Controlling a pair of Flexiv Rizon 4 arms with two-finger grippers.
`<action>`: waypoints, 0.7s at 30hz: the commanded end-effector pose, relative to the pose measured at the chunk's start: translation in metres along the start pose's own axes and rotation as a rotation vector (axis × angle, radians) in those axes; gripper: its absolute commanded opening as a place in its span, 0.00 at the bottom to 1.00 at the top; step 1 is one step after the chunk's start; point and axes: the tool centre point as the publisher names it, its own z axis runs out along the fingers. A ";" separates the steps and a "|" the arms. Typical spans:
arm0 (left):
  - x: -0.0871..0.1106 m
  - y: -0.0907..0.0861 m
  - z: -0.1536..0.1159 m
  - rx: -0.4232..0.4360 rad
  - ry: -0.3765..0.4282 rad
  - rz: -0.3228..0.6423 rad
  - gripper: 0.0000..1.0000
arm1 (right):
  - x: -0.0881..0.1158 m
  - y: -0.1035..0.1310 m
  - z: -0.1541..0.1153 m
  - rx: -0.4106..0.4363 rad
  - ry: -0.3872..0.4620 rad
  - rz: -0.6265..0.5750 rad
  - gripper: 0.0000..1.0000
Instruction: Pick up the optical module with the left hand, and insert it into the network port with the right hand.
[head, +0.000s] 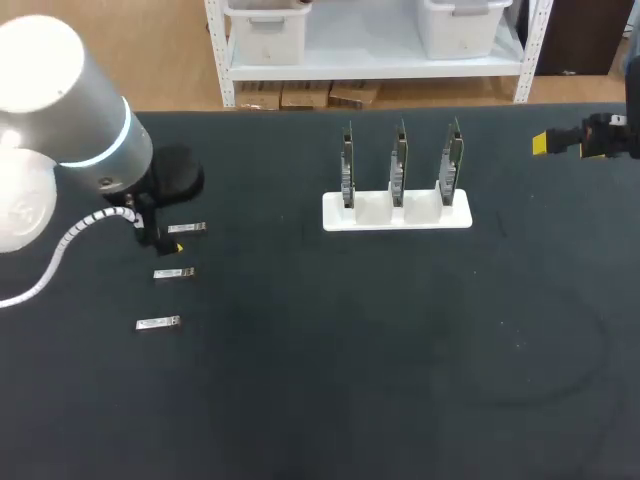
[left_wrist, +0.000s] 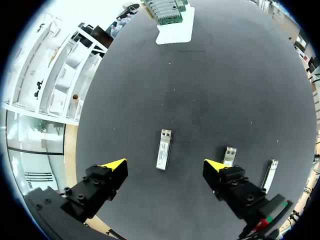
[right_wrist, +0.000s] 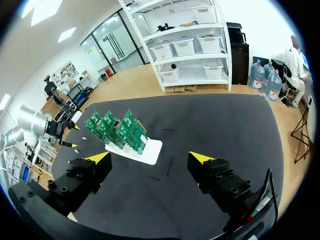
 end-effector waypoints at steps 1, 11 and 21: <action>-0.006 0.004 0.004 0.006 0.008 0.006 1.00 | 0.000 0.000 0.000 0.000 0.000 0.000 1.00; -0.006 0.017 0.011 -0.037 0.093 0.085 1.00 | 0.000 0.000 0.000 0.000 0.000 0.000 1.00; 0.000 0.017 0.017 0.037 0.166 0.087 1.00 | 0.000 0.000 0.000 0.000 0.000 0.000 1.00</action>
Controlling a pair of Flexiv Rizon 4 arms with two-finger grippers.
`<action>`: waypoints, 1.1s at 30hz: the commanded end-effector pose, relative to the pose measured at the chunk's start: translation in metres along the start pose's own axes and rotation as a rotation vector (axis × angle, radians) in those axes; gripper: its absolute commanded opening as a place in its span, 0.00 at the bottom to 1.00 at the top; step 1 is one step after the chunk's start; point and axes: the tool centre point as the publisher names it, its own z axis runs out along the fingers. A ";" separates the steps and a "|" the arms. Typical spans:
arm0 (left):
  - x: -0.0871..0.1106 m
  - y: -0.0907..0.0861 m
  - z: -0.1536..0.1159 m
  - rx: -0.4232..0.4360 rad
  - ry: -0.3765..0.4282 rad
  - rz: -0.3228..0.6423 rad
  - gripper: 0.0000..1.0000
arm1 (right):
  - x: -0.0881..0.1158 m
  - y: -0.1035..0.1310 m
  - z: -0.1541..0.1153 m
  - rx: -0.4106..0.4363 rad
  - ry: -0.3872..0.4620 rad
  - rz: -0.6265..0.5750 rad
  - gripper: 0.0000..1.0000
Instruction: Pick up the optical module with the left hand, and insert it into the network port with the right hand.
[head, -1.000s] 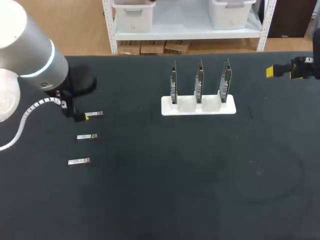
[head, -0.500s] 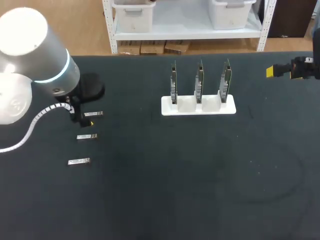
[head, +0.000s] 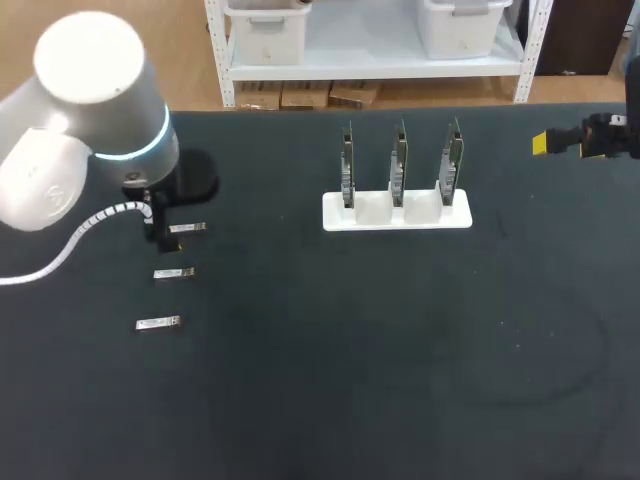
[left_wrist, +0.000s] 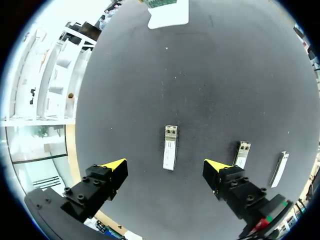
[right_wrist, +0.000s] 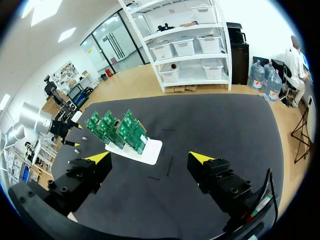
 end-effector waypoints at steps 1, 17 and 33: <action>-0.005 0.007 0.003 0.032 0.020 -0.004 1.00 | 0.000 0.000 0.000 0.000 0.000 0.000 1.00; 0.000 0.001 0.010 0.115 0.043 -0.033 1.00 | 0.000 0.000 0.000 0.000 0.000 0.000 1.00; 0.000 -0.009 0.014 0.172 0.045 -0.050 1.00 | 0.000 0.000 0.000 0.000 0.000 0.000 1.00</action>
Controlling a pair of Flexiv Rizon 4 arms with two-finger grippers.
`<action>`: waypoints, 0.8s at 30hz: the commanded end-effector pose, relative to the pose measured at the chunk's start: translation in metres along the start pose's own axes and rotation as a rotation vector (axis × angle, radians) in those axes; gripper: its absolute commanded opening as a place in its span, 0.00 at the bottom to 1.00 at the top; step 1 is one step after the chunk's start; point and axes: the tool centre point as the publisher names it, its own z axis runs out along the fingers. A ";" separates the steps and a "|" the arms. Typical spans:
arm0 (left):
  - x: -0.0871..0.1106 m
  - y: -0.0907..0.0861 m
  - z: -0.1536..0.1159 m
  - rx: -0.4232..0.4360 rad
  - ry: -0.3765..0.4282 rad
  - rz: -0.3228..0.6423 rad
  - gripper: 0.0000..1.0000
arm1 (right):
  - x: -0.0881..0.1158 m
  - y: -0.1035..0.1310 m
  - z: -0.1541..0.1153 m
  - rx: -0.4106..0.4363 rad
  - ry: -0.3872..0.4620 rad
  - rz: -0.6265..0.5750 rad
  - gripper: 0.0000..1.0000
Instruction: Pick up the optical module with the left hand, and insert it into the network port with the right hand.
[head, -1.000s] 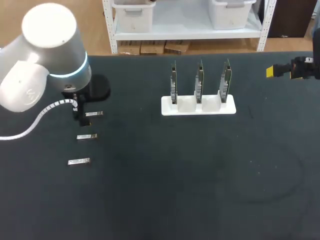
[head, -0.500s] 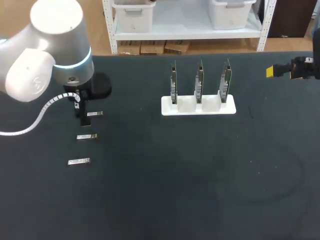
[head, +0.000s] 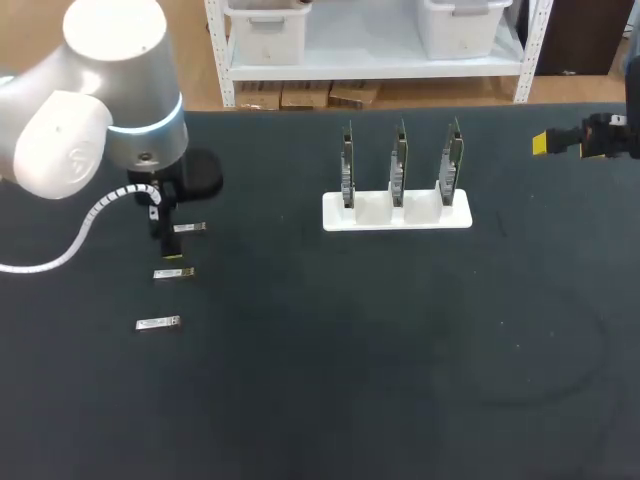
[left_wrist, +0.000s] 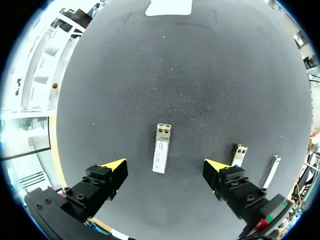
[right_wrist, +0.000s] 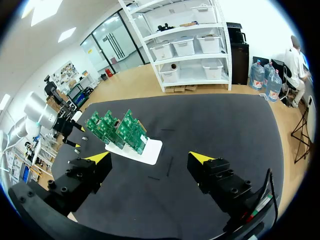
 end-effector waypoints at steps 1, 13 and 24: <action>-0.001 0.003 0.002 0.013 0.002 -0.014 1.00 | 0.000 0.000 0.000 0.000 0.000 0.000 1.00; -0.004 0.008 0.005 0.039 -0.013 -0.070 1.00 | 0.000 0.000 0.000 0.000 0.000 0.000 1.00; -0.004 0.007 0.006 0.063 -0.011 -0.089 1.00 | 0.000 0.000 0.000 0.000 0.000 0.000 1.00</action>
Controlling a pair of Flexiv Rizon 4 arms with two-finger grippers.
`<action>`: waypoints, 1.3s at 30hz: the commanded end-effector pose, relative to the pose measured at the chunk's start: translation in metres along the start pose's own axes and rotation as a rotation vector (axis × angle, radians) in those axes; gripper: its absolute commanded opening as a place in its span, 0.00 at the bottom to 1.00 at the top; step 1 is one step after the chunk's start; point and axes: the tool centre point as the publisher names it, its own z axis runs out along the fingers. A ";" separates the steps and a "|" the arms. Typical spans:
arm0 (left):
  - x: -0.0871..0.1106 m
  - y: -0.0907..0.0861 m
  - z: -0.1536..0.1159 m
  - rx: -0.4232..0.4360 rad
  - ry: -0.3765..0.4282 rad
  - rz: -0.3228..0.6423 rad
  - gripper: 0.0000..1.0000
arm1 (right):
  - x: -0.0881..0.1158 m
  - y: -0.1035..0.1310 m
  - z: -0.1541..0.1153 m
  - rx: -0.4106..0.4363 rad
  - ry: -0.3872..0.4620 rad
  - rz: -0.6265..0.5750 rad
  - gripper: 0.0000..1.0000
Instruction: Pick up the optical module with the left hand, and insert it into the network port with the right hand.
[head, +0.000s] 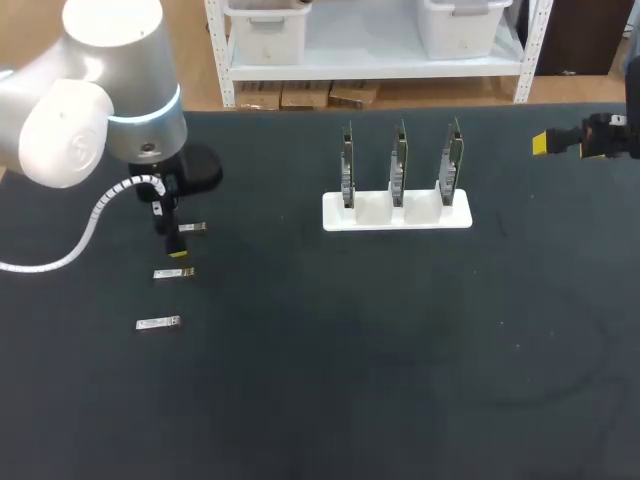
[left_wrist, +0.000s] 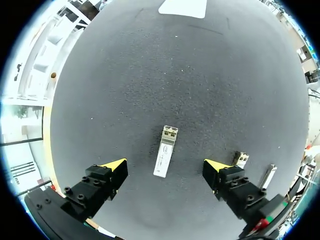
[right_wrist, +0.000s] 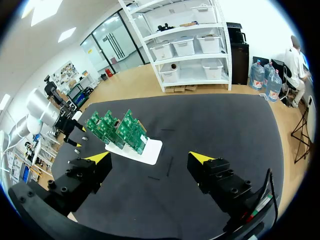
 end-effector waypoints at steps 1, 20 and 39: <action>-0.002 0.003 0.000 0.007 0.002 -0.001 1.00 | 0.000 0.000 0.000 0.000 0.000 0.000 1.00; -0.001 0.001 0.002 0.010 0.004 -0.005 0.46 | 0.000 0.000 0.000 0.000 0.000 0.000 1.00; -0.001 -0.001 0.002 -0.016 -0.027 -0.038 0.00 | 0.000 0.000 0.000 0.000 0.000 0.000 1.00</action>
